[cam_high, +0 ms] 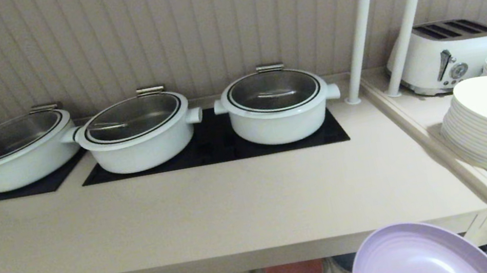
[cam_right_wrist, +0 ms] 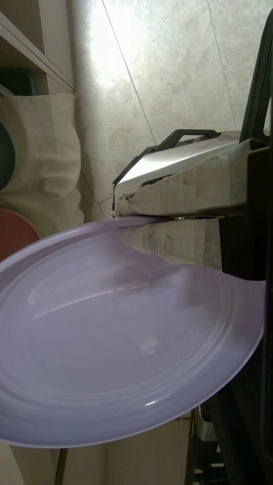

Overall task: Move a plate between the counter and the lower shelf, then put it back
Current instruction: Put the plate

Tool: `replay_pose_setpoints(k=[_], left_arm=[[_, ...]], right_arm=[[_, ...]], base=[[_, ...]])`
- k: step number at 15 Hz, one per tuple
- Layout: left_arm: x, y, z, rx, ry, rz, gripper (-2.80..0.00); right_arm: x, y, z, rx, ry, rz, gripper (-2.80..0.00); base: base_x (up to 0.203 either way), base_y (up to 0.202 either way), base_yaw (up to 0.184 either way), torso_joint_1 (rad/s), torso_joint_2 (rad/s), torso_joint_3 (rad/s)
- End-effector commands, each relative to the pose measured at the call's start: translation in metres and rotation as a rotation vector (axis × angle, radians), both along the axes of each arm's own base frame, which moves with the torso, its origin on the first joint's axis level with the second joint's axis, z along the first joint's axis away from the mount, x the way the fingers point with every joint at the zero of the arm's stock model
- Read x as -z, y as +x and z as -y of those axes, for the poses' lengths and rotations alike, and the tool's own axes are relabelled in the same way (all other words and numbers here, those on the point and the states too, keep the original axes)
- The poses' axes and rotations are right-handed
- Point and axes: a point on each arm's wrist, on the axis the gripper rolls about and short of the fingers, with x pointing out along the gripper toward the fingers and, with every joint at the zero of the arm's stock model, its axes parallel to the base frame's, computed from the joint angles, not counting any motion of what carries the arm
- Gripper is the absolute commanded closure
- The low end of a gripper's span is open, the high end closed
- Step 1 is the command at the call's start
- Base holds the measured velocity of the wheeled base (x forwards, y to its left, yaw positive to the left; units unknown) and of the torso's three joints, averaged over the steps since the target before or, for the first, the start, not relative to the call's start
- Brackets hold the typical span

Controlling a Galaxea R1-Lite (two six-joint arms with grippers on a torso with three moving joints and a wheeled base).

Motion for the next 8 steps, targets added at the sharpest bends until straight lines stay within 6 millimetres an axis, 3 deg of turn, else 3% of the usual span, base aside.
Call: replay_pose_setpoints(k=[1,8], left_arm=[[-0.0001,0.0001,0.0,-0.001,0.0,-0.001,0.0],[-0.0001,0.0001,0.0,-0.001,0.0,-0.001,0.0]], right_arm=[[-0.0004,0.0021,-0.0008,0.002,0.002,-0.007,0.0],[-0.0055,0.0101,-0.0028,0.013,-0.001,-0.006,0.0]], base=[[0.0,0.0,0.0,0.0,0.0,0.0],[0.0,0.0,0.0,0.0,0.0,0.0]])
